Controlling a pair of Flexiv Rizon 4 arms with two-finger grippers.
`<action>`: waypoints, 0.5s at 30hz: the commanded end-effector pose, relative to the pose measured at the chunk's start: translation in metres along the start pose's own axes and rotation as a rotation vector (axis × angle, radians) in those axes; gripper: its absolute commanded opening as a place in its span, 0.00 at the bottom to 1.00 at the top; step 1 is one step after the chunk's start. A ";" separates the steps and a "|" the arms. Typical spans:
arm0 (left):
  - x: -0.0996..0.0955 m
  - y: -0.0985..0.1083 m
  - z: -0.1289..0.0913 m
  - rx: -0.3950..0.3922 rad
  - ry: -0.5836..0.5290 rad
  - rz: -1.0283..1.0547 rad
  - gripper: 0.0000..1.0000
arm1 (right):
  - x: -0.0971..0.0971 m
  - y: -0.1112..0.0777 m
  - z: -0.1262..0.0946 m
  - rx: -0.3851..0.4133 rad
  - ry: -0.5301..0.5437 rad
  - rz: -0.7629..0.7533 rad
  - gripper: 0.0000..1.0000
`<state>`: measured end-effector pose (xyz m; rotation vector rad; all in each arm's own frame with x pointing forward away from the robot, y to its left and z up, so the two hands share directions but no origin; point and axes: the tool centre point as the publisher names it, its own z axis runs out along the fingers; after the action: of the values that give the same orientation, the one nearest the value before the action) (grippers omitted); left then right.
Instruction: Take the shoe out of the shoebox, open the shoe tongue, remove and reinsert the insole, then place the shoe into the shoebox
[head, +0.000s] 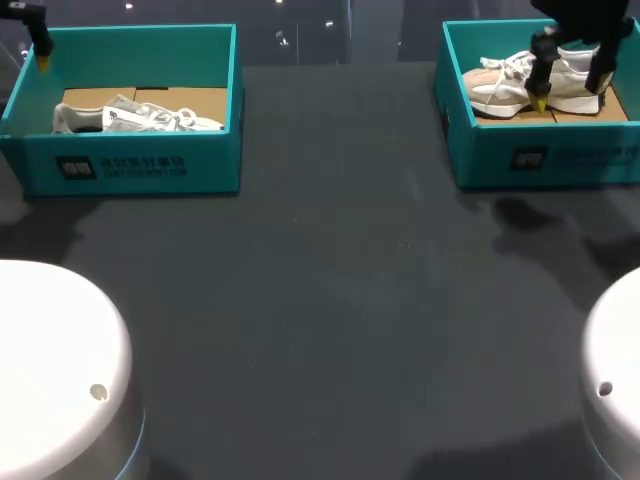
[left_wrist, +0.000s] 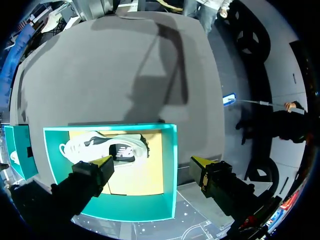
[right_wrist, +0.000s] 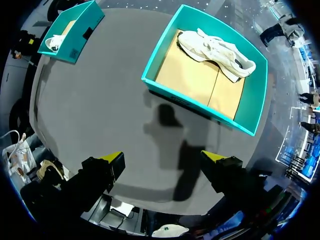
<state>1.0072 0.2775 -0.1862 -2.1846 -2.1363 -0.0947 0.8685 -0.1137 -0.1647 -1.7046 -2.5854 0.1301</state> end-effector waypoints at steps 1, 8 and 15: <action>0.001 -0.001 0.000 -0.002 0.001 0.002 1.00 | -0.013 0.014 -0.001 -0.045 0.052 0.058 1.00; 0.001 -0.001 0.000 -0.002 0.001 0.002 1.00 | -0.061 0.066 0.004 -0.109 0.016 0.181 1.00; 0.001 -0.001 0.000 -0.002 0.001 0.002 1.00 | -0.089 0.097 0.013 -0.144 -0.021 0.182 1.00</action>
<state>1.0071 0.2774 -0.1861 -2.1842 -2.1361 -0.0950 0.9774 -0.1598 -0.1824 -2.0077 -2.5198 -0.0588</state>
